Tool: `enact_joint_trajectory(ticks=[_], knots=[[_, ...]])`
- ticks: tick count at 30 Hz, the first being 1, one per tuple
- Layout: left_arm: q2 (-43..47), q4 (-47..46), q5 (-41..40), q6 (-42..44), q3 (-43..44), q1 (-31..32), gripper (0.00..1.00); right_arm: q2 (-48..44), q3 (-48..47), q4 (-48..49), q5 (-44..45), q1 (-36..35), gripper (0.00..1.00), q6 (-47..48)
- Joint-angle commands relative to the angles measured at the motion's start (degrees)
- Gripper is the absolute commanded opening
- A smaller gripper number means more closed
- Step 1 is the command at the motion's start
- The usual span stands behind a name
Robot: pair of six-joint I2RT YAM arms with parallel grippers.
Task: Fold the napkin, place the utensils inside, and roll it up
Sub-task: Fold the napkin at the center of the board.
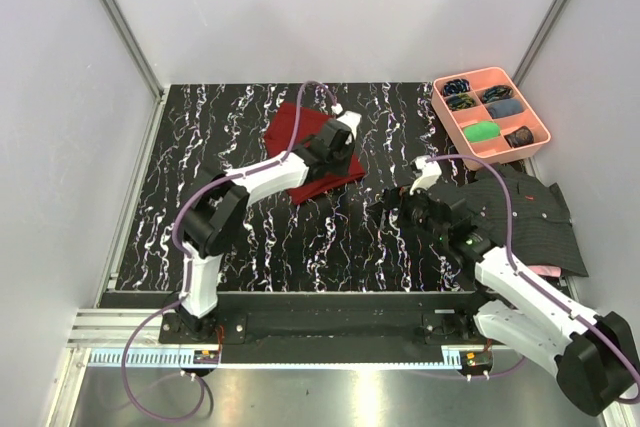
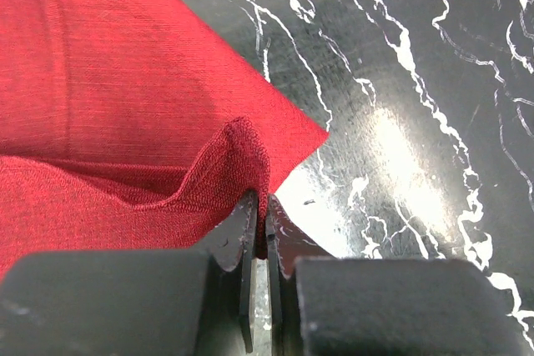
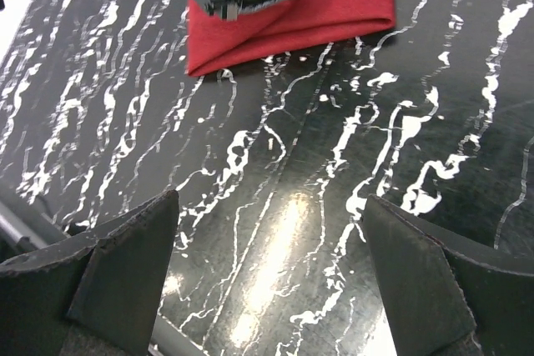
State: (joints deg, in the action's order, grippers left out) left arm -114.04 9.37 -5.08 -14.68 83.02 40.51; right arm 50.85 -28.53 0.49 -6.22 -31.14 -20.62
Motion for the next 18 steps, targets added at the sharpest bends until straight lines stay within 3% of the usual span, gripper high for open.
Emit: enact_joint_trajectory(ticks=[1,8,12,18], knots=[[-2.1,0.0,1.5,2.2,3.5,0.8,0.06,1.9,-3.6,-2.7,3.5,-0.3,1.00,0.5],[-4.3,0.7,1.3,2.1,5.0,1.3,0.09,6.5,-6.1,-3.8,5.2,-0.2,1.00,-1.1],[-4.9,0.5,1.7,1.5,5.9,1.7,0.20,8.2,-8.0,-5.6,7.3,-0.2,0.99,-1.4],[-6.4,0.6,0.4,-1.2,9.4,1.8,0.47,8.7,-10.2,-8.0,8.0,0.2,1.00,-1.3]])
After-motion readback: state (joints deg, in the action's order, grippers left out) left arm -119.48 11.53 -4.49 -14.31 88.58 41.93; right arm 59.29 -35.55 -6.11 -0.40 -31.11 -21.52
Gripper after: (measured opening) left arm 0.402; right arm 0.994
